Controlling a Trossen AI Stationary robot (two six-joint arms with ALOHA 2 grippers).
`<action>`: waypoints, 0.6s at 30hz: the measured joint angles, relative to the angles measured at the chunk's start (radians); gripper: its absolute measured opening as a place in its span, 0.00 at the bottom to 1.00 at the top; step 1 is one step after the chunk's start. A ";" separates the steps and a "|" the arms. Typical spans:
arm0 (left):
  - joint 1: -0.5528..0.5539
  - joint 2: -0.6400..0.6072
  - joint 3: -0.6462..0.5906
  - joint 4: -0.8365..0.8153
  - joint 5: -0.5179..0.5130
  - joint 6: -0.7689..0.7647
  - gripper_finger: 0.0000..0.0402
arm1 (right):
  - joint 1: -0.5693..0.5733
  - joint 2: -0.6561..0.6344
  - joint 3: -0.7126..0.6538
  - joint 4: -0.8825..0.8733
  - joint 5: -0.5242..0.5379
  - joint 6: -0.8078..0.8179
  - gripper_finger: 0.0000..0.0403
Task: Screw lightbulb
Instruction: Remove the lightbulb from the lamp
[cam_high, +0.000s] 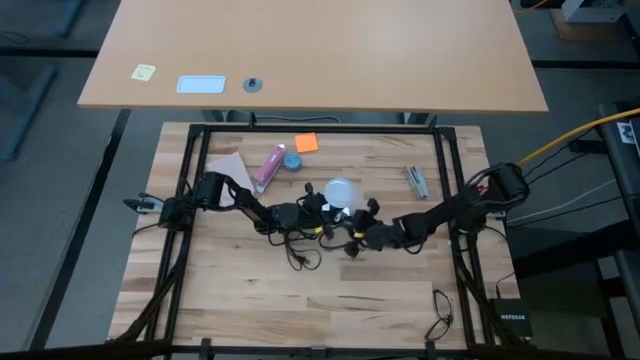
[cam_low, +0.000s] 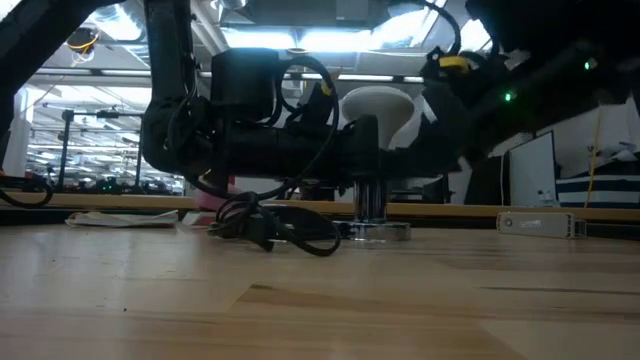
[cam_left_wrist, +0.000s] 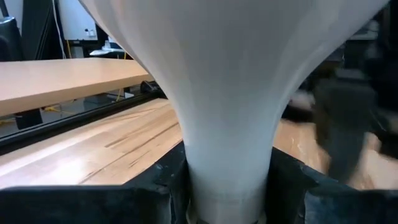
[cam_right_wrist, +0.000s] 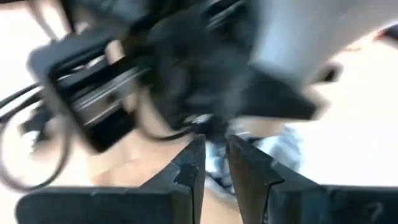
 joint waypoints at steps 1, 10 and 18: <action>-0.002 0.000 0.000 0.000 0.000 -0.007 0.35 | 0.000 -0.023 0.000 -0.039 0.030 0.000 0.18; -0.034 0.001 -0.001 0.008 0.009 -0.059 0.35 | -0.060 -0.113 -0.001 -0.310 0.151 -0.001 0.18; -0.058 0.002 -0.002 0.021 0.022 -0.063 0.35 | -0.162 -0.023 -0.003 -0.268 0.002 -0.007 0.18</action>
